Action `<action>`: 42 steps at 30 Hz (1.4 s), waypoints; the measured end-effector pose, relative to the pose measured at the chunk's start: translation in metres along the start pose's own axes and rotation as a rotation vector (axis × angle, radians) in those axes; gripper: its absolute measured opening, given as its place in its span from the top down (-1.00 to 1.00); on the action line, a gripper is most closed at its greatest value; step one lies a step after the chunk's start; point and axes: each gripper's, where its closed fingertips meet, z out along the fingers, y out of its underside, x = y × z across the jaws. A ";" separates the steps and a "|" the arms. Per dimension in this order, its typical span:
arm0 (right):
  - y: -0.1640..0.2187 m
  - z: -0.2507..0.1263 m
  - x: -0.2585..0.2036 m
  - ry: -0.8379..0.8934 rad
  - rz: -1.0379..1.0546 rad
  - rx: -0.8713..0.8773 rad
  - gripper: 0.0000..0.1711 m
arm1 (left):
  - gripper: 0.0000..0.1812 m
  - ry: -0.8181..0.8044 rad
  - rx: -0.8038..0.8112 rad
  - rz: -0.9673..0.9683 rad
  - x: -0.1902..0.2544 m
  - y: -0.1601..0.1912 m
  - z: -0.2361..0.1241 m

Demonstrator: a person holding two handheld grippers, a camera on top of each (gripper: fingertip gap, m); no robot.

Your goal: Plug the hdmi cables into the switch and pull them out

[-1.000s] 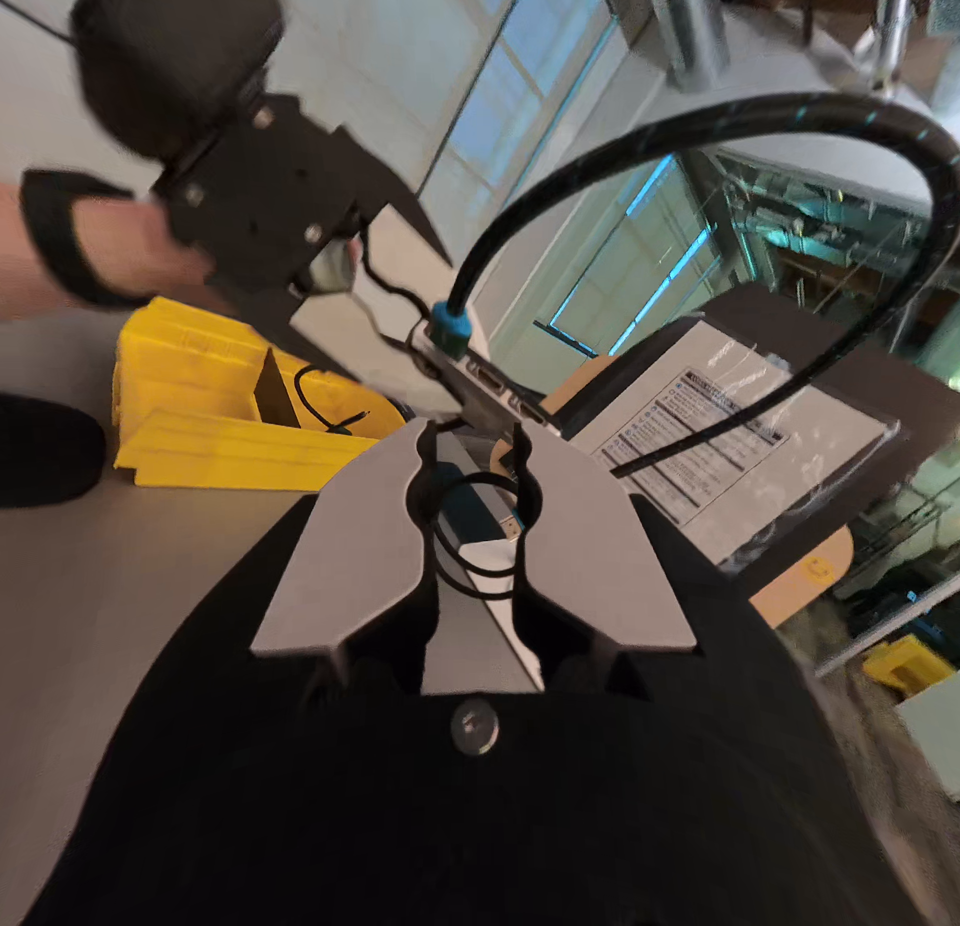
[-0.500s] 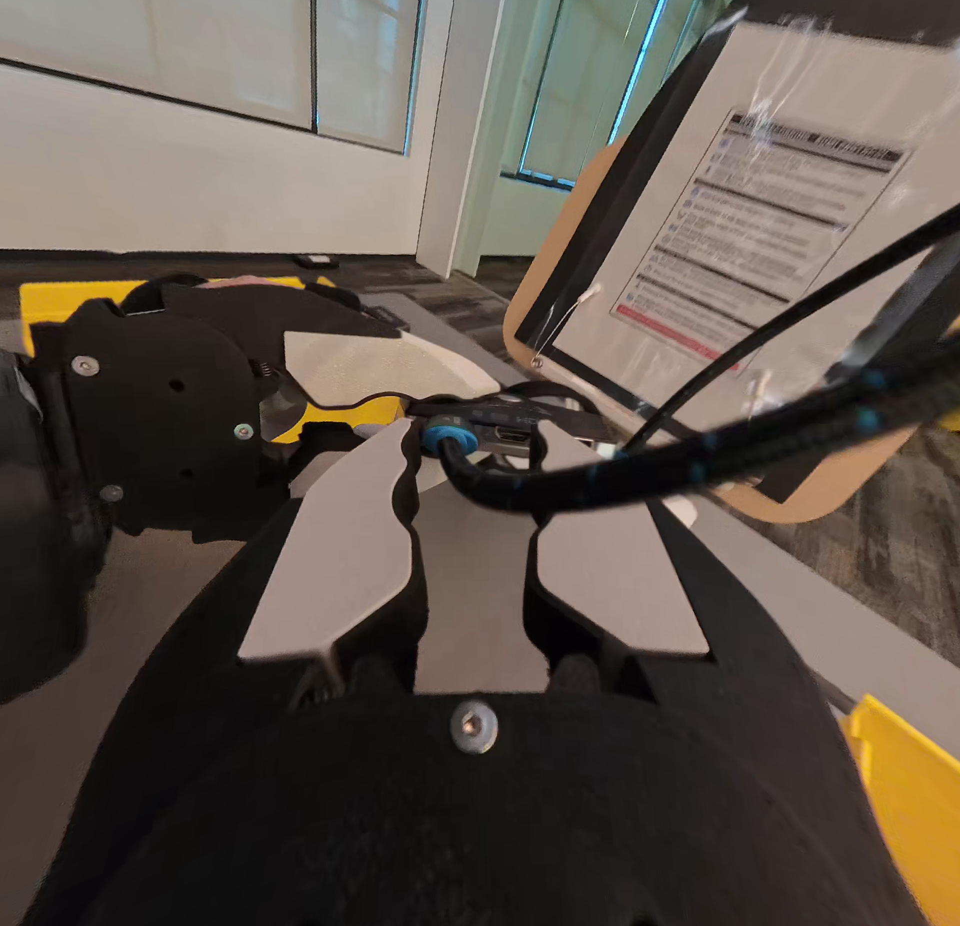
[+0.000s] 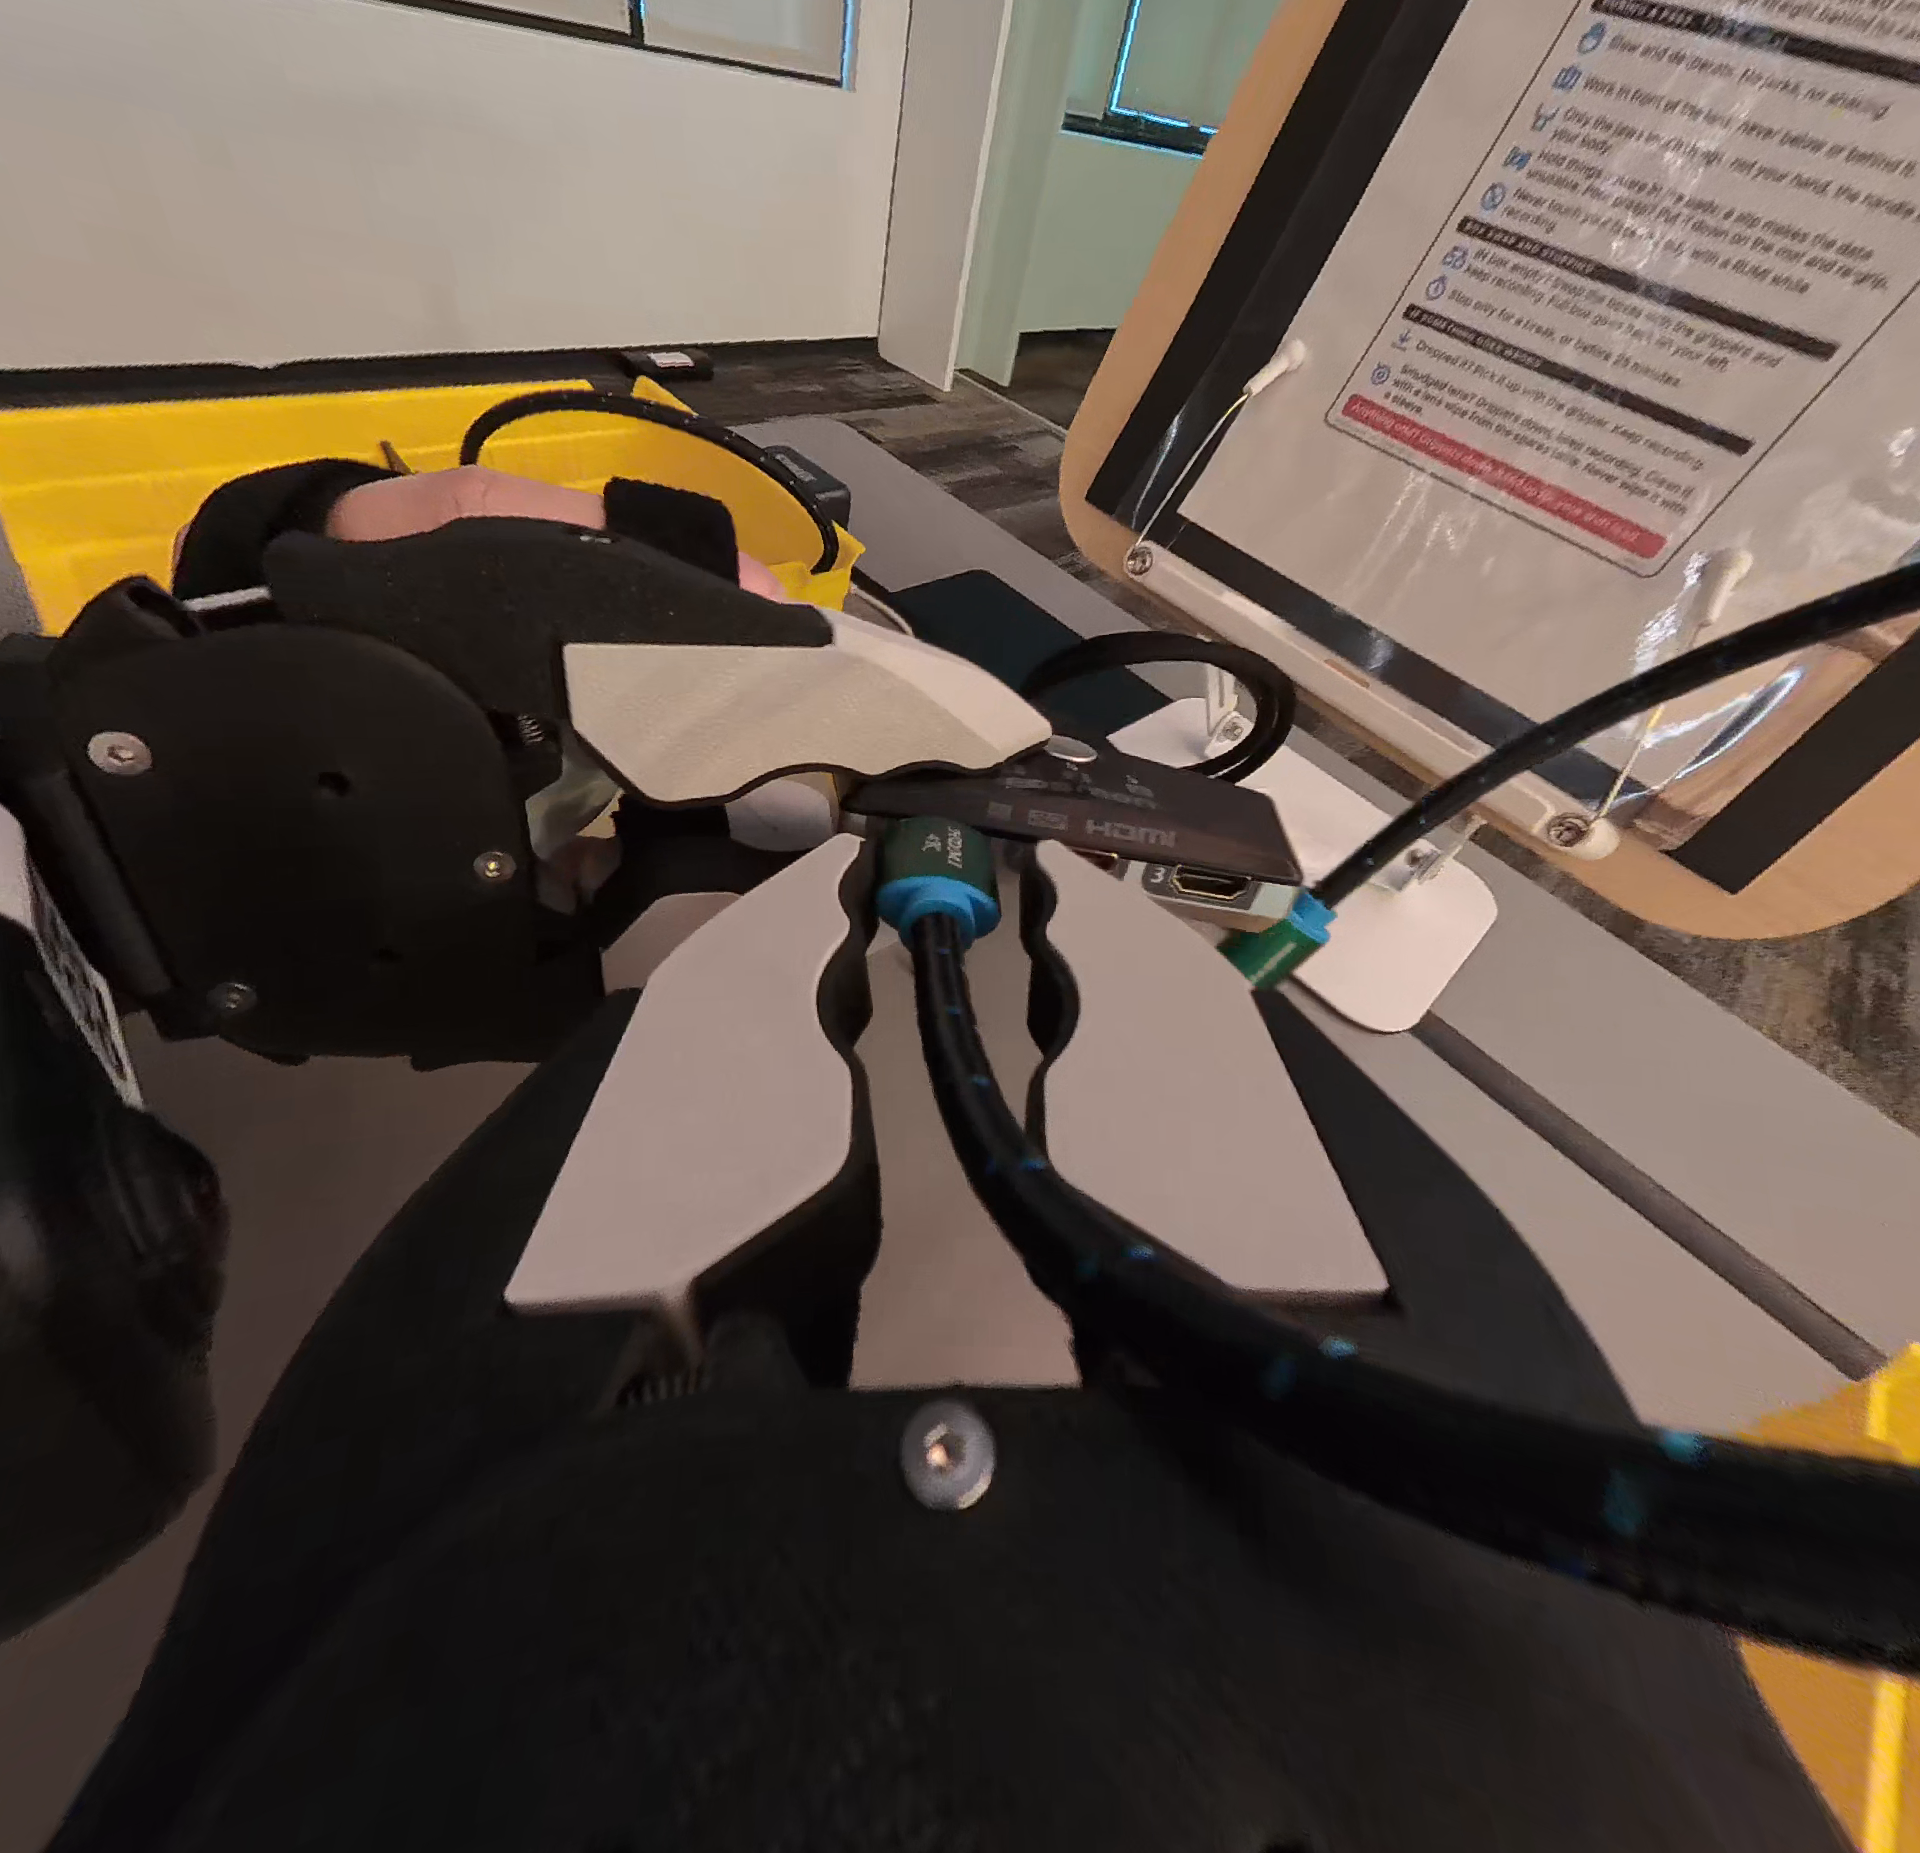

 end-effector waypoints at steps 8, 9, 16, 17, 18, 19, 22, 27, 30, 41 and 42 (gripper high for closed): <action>0.010 0.005 0.000 -0.048 0.034 -0.010 0.74 | 0.76 -0.013 -0.005 -0.011 0.009 0.002 0.005; 0.010 0.004 0.001 -0.051 0.039 -0.008 0.74 | 0.76 -0.031 0.004 -0.017 0.009 0.001 0.005; 0.017 0.007 0.000 -0.074 0.017 -0.035 0.74 | 0.77 -0.060 0.022 -0.051 0.016 0.004 0.007; 0.019 0.008 0.000 -0.083 0.026 -0.038 0.74 | 0.77 -0.054 0.013 -0.062 0.017 0.005 0.007; 0.020 0.009 0.000 -0.086 0.029 -0.042 0.74 | 0.77 -0.053 0.005 -0.064 0.018 0.006 0.008; 0.022 0.009 0.001 -0.085 0.029 -0.046 0.74 | 0.77 -0.052 -0.005 -0.065 0.019 0.007 0.009; 0.025 0.010 0.003 -0.084 0.042 -0.058 0.74 | 0.77 -0.043 -0.026 -0.078 0.022 0.007 0.011; 0.032 0.011 0.004 -0.053 0.021 -0.083 0.74 | 0.76 -0.028 -0.015 -0.103 0.030 0.008 0.014; 0.037 0.013 0.005 -0.039 0.021 -0.108 0.74 | 0.76 -0.014 -0.023 -0.114 0.036 0.010 0.015; 0.036 0.010 0.005 -0.083 0.077 -0.131 0.73 | 0.76 -0.002 -0.005 -0.135 0.035 0.007 0.014; 0.036 0.009 0.005 -0.095 0.091 -0.131 0.73 | 0.76 -0.001 -0.008 -0.135 0.035 0.007 0.014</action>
